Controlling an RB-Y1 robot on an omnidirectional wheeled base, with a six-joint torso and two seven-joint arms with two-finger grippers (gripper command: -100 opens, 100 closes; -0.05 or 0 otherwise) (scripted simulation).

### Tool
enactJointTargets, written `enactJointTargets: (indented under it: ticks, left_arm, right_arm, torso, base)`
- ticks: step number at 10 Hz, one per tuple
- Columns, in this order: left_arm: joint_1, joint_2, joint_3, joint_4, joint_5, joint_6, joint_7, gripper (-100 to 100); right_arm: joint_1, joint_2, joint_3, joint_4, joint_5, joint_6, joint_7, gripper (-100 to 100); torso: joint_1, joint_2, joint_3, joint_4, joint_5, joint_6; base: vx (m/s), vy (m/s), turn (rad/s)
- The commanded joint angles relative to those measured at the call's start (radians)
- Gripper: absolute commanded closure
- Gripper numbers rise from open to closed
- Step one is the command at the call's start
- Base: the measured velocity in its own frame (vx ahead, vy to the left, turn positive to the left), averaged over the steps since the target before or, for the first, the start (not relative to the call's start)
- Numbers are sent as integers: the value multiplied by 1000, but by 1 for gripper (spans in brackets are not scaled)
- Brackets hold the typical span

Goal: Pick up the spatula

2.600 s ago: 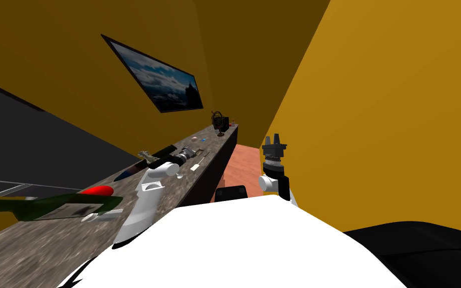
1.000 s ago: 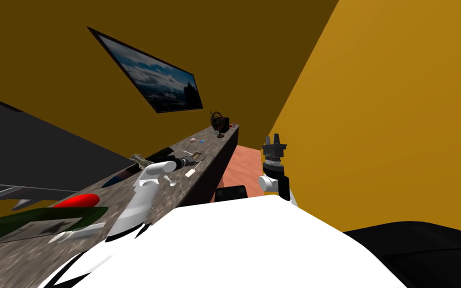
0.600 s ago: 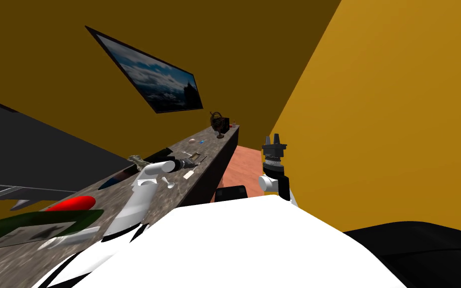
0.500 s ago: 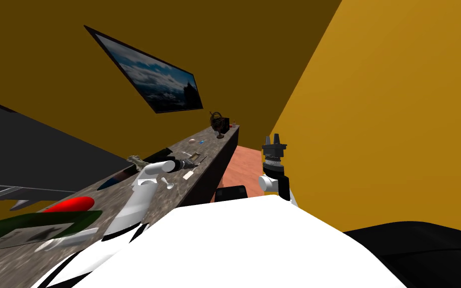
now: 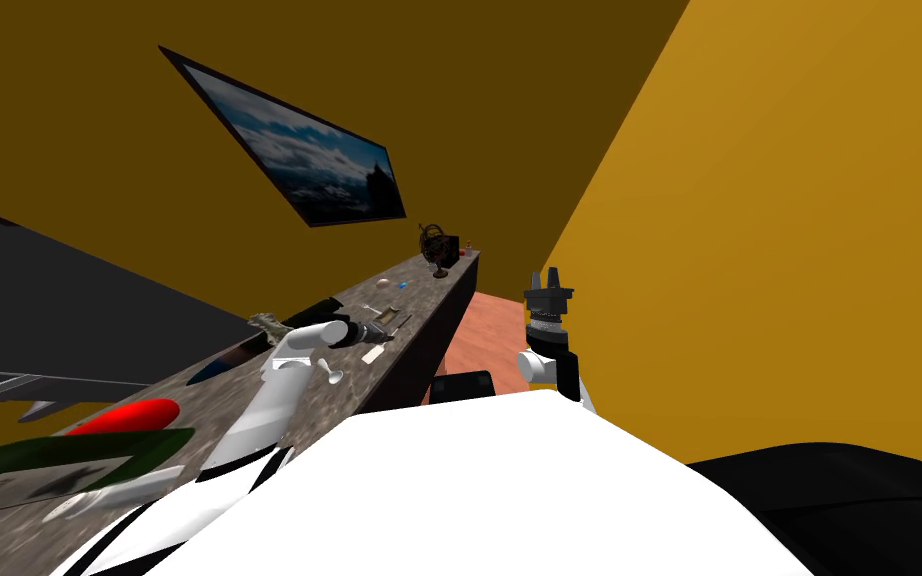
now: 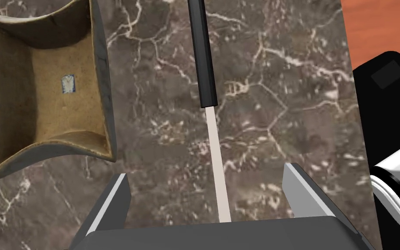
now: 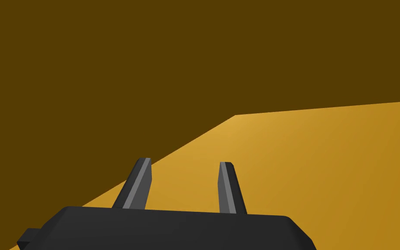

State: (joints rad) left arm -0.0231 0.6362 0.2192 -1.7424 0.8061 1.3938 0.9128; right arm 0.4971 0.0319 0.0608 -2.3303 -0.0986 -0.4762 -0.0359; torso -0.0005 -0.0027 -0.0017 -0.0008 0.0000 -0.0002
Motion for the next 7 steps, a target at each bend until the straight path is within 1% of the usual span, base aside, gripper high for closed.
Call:
enactJointTargets:
  ticks: [1,2,5,7]
  left_arm:
    - [-5,13,0,22,16,50,31,-100]
    - [-5,13,0,22,16,61,31,-100]
    - [-13,31,1,50,38,142,75,-100]
    - [-17,38,1,60,46,169,91,-100]
  right_arm:
    - [0,0,0,0,0,0,0,0]
    - [0,0,0,0,0,0,0,0]
    - [0,0,0,0,0,0,0,0]
    - [0,0,0,0,0,0,0,0]
  torso:
    - [0,0,0,0,0,0]
    - [0,-1,-1,0,0,0]
    - [0,0,0,0,0,0]
    - [0,0,0,0,0,0]
  base:
    - [65,-11,29]
    - [46,-16,8]
    - [46,-20,19]
    - [36,-10,12]
